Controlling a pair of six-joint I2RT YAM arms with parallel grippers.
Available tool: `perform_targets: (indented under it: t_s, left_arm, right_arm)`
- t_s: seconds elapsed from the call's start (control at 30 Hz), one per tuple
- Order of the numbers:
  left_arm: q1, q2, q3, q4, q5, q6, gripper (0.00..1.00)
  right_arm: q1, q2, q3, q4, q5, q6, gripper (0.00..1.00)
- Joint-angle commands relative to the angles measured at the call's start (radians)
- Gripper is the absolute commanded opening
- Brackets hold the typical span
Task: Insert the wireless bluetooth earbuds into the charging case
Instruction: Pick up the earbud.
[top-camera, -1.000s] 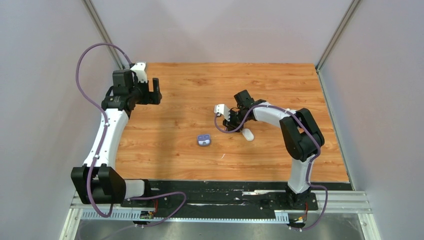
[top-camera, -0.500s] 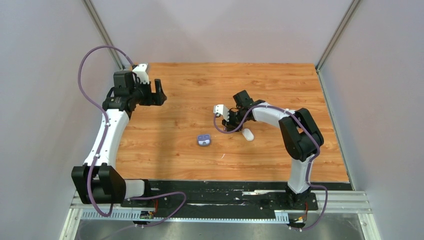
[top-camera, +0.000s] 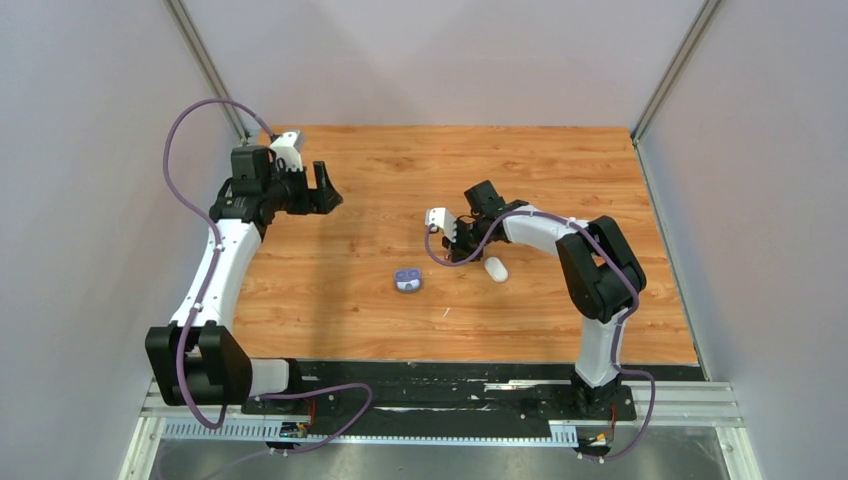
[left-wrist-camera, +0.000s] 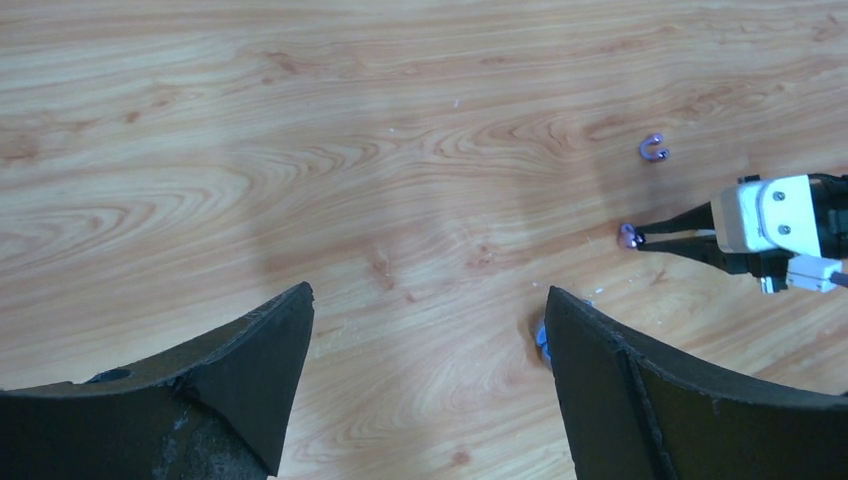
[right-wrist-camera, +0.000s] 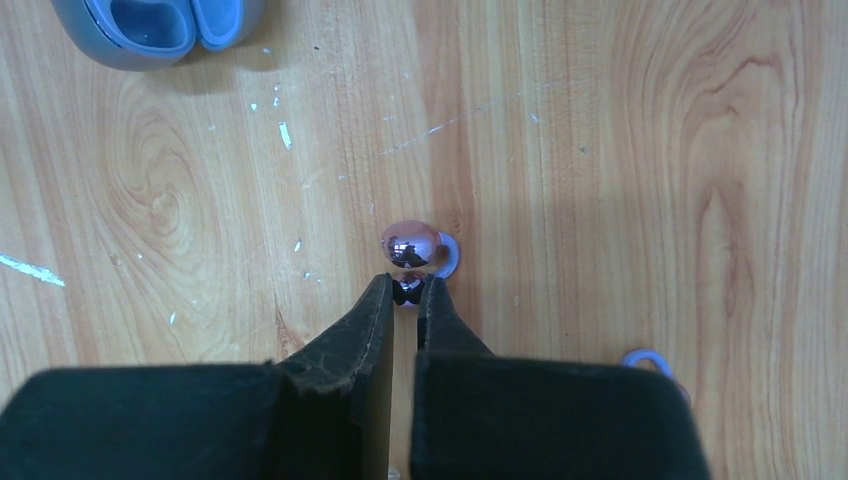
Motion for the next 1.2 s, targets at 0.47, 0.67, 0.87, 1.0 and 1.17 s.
perform_targets:
  t_s: [0.47,0.67,0.87,1.0,1.17]
  left_arm:
    - [-0.113,0.039,-0.113,0.596,0.656,-0.088,0.87]
    - [-0.204,0.126,-0.072,0.771,0.746,-0.183,0.83]
    - [-0.244,0.231,0.016,0.909,0.815,-0.285,0.67]
    - [-0.260,0.260,0.035,0.956,0.832,-0.307,0.61]
    - [-0.281,0.274,0.042,0.978,0.845,-0.310,0.57]
  right_arm:
    - [-0.178,-0.091,0.337,0.056,-0.800,0.776,0.00]
    - [-0.209,-0.102,0.326,0.332,-1.001,1.047,0.00]
    - [-0.208,-0.109,0.275,0.670,-1.074,1.340,0.00]
    - [-0.209,-0.111,0.221,0.876,-1.055,1.491,0.00]
    - [-0.209,-0.102,0.236,0.890,-1.034,1.499,0.00]
